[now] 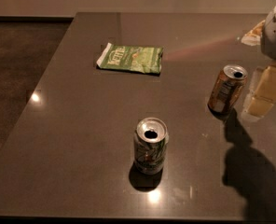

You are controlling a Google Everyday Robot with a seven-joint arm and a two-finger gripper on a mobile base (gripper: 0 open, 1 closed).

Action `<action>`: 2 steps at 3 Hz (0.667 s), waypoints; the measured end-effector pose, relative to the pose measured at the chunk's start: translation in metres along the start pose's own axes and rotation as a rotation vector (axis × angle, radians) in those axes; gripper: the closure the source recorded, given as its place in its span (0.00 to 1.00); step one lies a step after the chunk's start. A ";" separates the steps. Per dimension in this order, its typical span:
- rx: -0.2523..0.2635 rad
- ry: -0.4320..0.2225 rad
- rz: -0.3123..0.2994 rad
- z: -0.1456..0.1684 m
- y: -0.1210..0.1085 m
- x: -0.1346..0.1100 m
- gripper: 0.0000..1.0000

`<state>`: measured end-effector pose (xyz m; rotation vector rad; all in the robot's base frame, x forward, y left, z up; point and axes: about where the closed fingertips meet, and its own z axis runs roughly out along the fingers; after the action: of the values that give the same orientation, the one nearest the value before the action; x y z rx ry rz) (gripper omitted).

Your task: Pick 7up can

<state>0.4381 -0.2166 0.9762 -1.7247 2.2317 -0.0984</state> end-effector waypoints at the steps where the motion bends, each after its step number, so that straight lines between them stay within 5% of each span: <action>1: 0.004 -0.005 -0.003 -0.001 0.001 -0.002 0.00; 2: -0.030 -0.059 -0.034 0.000 0.018 -0.021 0.00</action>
Offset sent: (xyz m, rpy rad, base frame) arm -0.0368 0.0671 -0.0074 0.1520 0.0575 0.1557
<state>0.4262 -0.1923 0.9761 -1.7582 2.1723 -0.0217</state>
